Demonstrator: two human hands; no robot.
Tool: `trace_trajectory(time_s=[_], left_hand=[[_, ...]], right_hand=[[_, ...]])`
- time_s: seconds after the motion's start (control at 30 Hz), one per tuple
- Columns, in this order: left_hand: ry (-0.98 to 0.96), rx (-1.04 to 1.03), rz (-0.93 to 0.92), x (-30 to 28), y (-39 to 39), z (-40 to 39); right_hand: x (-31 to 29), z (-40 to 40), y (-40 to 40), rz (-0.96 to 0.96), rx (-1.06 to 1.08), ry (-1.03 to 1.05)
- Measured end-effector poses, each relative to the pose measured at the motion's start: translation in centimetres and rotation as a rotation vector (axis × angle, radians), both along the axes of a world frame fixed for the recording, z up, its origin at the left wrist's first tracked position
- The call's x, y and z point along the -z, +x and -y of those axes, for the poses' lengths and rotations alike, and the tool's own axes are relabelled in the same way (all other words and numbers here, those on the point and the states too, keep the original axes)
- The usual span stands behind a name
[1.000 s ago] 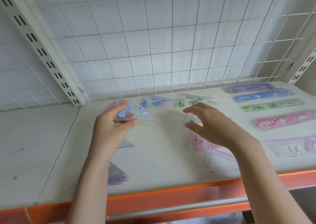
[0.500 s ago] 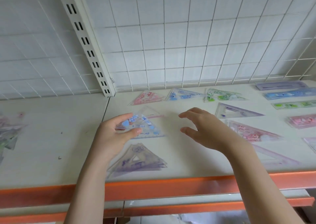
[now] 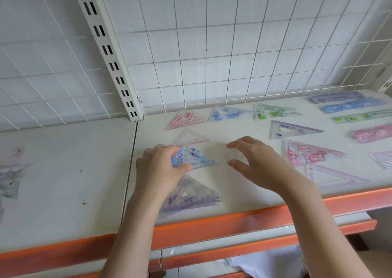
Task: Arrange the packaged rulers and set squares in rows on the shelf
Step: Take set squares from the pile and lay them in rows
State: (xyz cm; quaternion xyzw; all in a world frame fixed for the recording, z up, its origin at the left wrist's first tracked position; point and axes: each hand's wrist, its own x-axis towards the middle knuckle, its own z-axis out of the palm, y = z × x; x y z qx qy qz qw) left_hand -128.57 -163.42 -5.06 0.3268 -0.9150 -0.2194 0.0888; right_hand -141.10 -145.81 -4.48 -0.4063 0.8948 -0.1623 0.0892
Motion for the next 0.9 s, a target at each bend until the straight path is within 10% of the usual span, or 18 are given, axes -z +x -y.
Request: trace_trajectory(time_s=[0.9], left_hand=[[-0.138, -0.288, -0.134, 0.0, 10.3, -2.3]], right_hand=[[0.0, 3.4, 9.6, -0.091, -0.157, -0.134]])
